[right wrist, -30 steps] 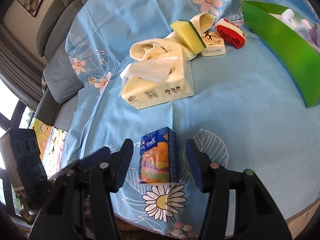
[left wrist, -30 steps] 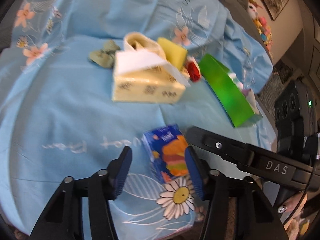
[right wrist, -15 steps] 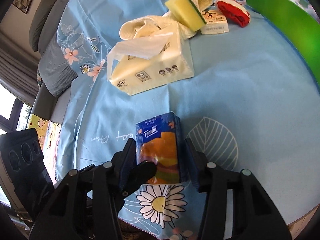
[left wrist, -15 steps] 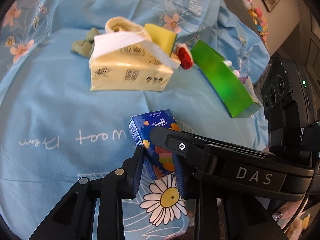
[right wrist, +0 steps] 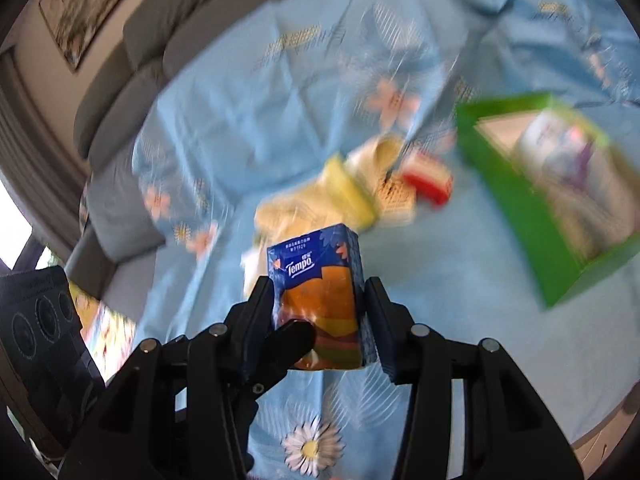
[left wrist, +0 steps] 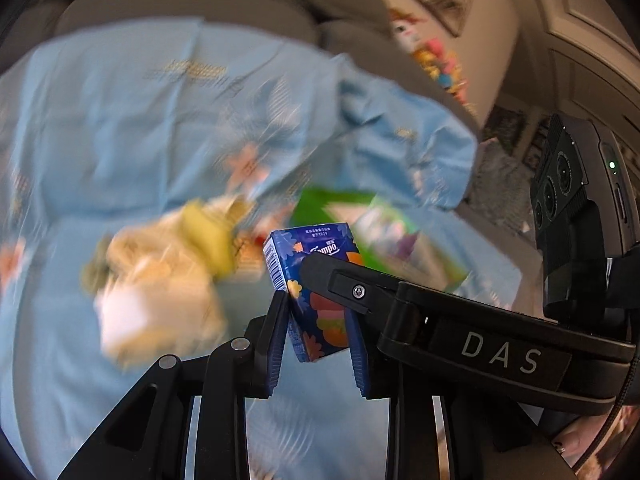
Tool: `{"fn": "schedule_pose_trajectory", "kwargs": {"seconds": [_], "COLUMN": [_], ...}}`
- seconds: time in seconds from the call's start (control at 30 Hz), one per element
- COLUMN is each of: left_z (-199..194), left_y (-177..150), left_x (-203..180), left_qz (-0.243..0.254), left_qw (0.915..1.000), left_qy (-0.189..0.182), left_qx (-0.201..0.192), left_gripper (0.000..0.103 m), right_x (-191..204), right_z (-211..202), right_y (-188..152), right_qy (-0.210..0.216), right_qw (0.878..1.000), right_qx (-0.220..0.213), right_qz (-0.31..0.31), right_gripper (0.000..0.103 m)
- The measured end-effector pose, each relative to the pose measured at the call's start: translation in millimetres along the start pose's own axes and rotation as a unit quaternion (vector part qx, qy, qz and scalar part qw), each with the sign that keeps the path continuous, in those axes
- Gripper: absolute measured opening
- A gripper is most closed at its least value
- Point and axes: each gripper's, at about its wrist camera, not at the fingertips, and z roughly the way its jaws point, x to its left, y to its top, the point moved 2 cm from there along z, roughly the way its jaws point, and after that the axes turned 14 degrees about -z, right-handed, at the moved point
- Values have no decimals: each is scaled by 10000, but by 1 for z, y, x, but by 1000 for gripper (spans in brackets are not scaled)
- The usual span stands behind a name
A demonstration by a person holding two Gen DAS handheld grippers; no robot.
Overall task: Organize soft objects
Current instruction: 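Carry the tissue pack with the right tool and release it into the green box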
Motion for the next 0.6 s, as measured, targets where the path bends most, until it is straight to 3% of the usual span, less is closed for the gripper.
{"fn": "schedule_pose_trajectory", "kwargs": {"seconds": [0.13, 0.3, 0.43, 0.6], "left_z": [24, 62, 98, 146], "left_y": [28, 45, 38, 20], "left_x": [-47, -92, -114, -125], "left_qz": [517, 997, 1210, 1038], "left_qw": [9977, 9922, 9885, 9865], "left_qy": [-378, -743, -906, -1094], "left_qx": [-208, -129, 91, 640], "left_gripper": [29, 29, 29, 29], "right_x": [-38, -83, -122, -168], "right_z": [-30, -60, -64, -57], "right_y": [31, 49, 44, 25], "right_qy": [-192, -738, -1058, -1266], "right_qw": [9981, 9912, 9850, 9790], "right_qx": [-546, -1006, -1104, -870], "right_qz": [219, 441, 800, 1337], "right_gripper": [47, 47, 47, 47]}}
